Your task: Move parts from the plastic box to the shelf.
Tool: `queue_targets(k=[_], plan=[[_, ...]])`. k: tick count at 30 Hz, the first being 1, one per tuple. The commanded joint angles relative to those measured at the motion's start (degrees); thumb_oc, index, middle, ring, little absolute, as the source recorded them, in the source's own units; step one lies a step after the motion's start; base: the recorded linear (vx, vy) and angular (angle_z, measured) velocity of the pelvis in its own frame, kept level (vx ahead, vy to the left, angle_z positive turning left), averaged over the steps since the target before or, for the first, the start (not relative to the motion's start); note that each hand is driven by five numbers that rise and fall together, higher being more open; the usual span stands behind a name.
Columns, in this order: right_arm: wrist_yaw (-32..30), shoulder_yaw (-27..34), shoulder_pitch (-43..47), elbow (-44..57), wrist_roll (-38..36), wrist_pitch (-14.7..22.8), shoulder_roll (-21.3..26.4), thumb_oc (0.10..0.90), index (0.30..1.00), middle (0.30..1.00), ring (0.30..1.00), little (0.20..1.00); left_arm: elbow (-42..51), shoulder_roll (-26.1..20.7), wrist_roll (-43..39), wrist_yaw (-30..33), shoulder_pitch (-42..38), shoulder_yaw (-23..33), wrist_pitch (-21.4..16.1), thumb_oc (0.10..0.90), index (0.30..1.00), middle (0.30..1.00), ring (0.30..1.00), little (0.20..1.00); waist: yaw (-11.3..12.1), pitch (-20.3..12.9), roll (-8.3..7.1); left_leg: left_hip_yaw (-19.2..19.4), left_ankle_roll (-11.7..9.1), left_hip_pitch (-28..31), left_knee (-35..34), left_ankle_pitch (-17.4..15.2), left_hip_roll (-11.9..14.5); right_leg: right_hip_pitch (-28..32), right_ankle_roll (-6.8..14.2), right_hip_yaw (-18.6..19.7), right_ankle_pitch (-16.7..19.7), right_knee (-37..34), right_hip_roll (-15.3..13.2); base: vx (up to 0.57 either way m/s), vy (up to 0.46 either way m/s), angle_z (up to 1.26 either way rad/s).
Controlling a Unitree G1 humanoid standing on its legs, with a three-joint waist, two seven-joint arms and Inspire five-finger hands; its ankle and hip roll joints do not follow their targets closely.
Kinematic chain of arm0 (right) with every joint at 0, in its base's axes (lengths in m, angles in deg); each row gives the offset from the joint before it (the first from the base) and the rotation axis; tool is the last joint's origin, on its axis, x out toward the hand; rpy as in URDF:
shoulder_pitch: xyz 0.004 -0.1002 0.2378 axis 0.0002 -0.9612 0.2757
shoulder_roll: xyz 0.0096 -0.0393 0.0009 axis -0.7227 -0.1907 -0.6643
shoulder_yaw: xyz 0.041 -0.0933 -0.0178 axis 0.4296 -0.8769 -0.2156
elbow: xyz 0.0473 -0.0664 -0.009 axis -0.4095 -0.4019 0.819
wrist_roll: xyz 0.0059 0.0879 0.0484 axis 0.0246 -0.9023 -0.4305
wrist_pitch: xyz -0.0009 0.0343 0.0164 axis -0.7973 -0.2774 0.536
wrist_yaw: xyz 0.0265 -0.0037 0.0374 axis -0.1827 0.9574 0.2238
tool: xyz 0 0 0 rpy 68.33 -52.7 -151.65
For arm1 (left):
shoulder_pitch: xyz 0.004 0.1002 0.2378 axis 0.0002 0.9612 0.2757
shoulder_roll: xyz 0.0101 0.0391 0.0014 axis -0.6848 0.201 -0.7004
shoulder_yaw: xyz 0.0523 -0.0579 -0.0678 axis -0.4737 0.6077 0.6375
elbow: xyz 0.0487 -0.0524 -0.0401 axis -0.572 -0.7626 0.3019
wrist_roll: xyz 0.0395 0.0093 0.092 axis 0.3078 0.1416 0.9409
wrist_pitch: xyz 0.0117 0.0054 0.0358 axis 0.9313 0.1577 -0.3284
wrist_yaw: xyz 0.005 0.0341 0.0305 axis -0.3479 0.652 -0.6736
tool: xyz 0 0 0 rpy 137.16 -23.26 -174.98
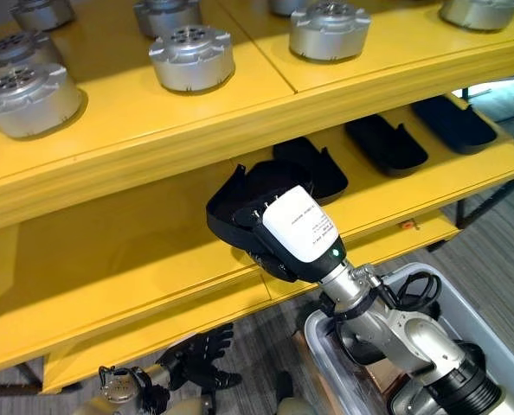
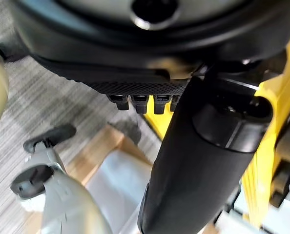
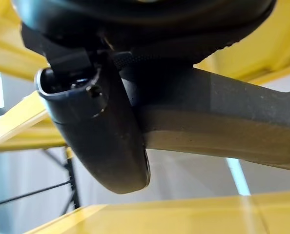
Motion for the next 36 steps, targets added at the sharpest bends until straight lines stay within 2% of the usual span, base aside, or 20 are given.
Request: queue_targets(k=[1,3,8,15,17,20,22,24,25,28,29,32,36], plan=[[-3.43,3.74,5.87,4.9,1.47,8.07,-0.87,0.4,0.3,0.3,0.3,0.3,4.43,-2.47,-3.25,-4.28,-0.98,2.4,-5.49,0.9,1.0,1.0,1.0,1.0,-2.12,-2.39,-6.15,6.91,-3.47,3.79,8.63,-2.76,2.09,1.59,1.2,-0.77,-6.13,5.51,-5.26,-0.07,0.05,0.99],[-4.7,2.48,6.47,3.45,3.82,10.79,-1.12,0.4,0.3,0.3,0.3,0.3,4.87,-2.62,-3.43,-3.75,-1.1,2.75,-4.54,0.9,1.0,1.0,1.0,1.0,-1.69,-2.9,-6.37,5.21,-2.02,4.8,10.09,-6.77,-1.03,0.89,1.72,0.24,-5.43,5.65,-5.52,-0.03,0.09,0.62],[-6.31,-0.91,8.1,1.81,9.0,14.15,-3.0,0.4,0.3,0.3,0.3,0.3,5.35,-3.02,-2.6,-3.34,-2.38,2.3,-2.18,0.9,1.0,1.0,1.0,1.0,-1.01,-3.46,-5.69,3.67,-1.47,6.66,6.07,-6.61,-2.8,0.62,2.32,0.61,-5.14,5.35,-5.06,0.02,0.113,0.08],[-3.96,-5.17,10.06,1.49,12.22,10.73,-1.86,0.4,0.3,0.3,0.3,0.3,7.43,-5.31,-2.75,-5.06,0.14,2.71,-1.42,0.9,1.0,1.0,1.0,1.0,0.92,-3.76,-5.29,3.04,-0.58,8.46,1.78,-6.85,-5.08,0.58,3.84,-0.49,-3.71,3.06,-5.54,0.02,0.11,0.18],[-4.44,-6.56,10.99,-0.06,13.76,11.35,-1.37,0.4,0.3,0.3,0.3,0.3,7.52,-5.66,-3.14,-4.98,0.58,2.74,-1.27,0.9,1.0,1.0,1.0,1.0,1.5,-3.74,-5.45,2.92,-0.22,8.41,1.45,-7.05,-5.6,0.89,4.01,-0.52,-3.62,2.58,-5.54,0.04,0.089,0.08],[-4.18,-7.74,11.51,-0.61,16.09,9.76,-0.22,0.4,0.3,0.3,0.3,0.3,7.58,-6.43,-3.09,-6.12,0.42,2.44,-0.88,0.9,1.0,1.0,1.0,1.0,1.91,-3.42,-5.68,1.27,0.39,7.89,1.69,-7.54,-6.29,0.92,4.6,1.36,-3.7,2.83,-6.03,0.01,0.021,0.14],[-3.1,-8.16,11.86,-2.17,15.61,7.9,0.88,0.4,0.3,0.3,0.3,0.3,7.75,-7.77,-1.96,-8.05,0.13,1.63,-1.35,0.9,1.0,1.0,1.0,1.0,2.06,-2.99,-5.64,-0.98,0.93,6.61,2.46,-7.44,-6.34,-0.45,5.42,4.81,-3.01,3.88,-6.55,-0.06,-0.038,0.44],[-4.1,-8.92,12.92,-4.52,15.77,8.06,1.21,0.4,0.3,0.3,0.3,0.3,8.35,-8.9,-2.23,-8.0,-0.28,1.29,-1.27,0.9,1.0,1.0,1.0,1.0,2.17,-2.68,-5.7,-1.87,0.99,6.17,2.68,-7.43,-6.17,-1.07,5.69,5.84,-3.09,4.55,-6.64,-0.05,-0.073,1.18],[-5.97,-9.77,14.05,-7.17,16.5,8.09,1.66,0.4,0.3,0.3,0.3,0.3,8.68,-9.92,-2.98,-7.79,-0.61,1.61,-1.6,0.9,1.0,1.0,1.0,1.0,2.78,-1.96,-5.99,-2.27,0.75,5.73,2.9,-7.37,-5.97,-1.26,5.77,5.73,-2.73,4.06,-6.58,-0.11,-0.136,0.98],[-5.88,-10.33,16.4,-8.51,16.41,6.65,2.07,0.4,0.3,0.3,0.3,0.3,9.98,-10.76,-3.35,-7.52,-1.33,2.96,-1.13,0.9,1.0,1.0,1.0,1.0,3.62,-0.89,-6.19,-2.11,0.32,4.91,2.75,-7.0,-5.74,-1.21,5.59,4.81,-2.35,2.62,-6.44,-0.14,-0.13,0.18],[-4.85,-10.45,19.52,-10.84,13.68,4.4,3.29,0.4,0.3,0.3,0.3,0.3,10.71,-11.33,-4.26,-7.12,-2.35,3.68,-0.71,0.9,1.0,1.0,1.0,1.0,4.46,0.16,-6.44,-2.42,-0.17,3.79,2.76,-6.13,-5.32,-1.53,5.26,4.03,-2.34,2.3,-6.07,-0.14,-0.117,0.07],[-4.7,-11.03,23.64,-15.46,12.68,5.68,5.46,0.4,0.3,0.3,0.3,0.3,10.92,-11.75,-3.53,-7.84,-3.47,3.7,-1.14,0.9,1.0,1.0,1.0,1.0,5.33,1.42,-6.49,-3.18,-0.9,2.11,3.24,-4.84,-4.61,-1.98,4.57,2.83,-2.85,2.76,-5.52,-0.14,-0.11,0.12],[-4.24,-12.56,28.77,-20.13,12.08,4.68,8.79,0.4,0.3,0.3,0.3,0.3,10.51,-12.28,-2.94,-8.5,-4.29,3.84,-1.61,0.9,1.0,1.0,1.0,1.0,6.82,3.14,-6.48,-4.47,-1.48,0.0,4.34,-3.68,-4.18,-2.95,3.58,1.19,-3.66,4.32,-4.8,-0.11,-0.106,0.07]])
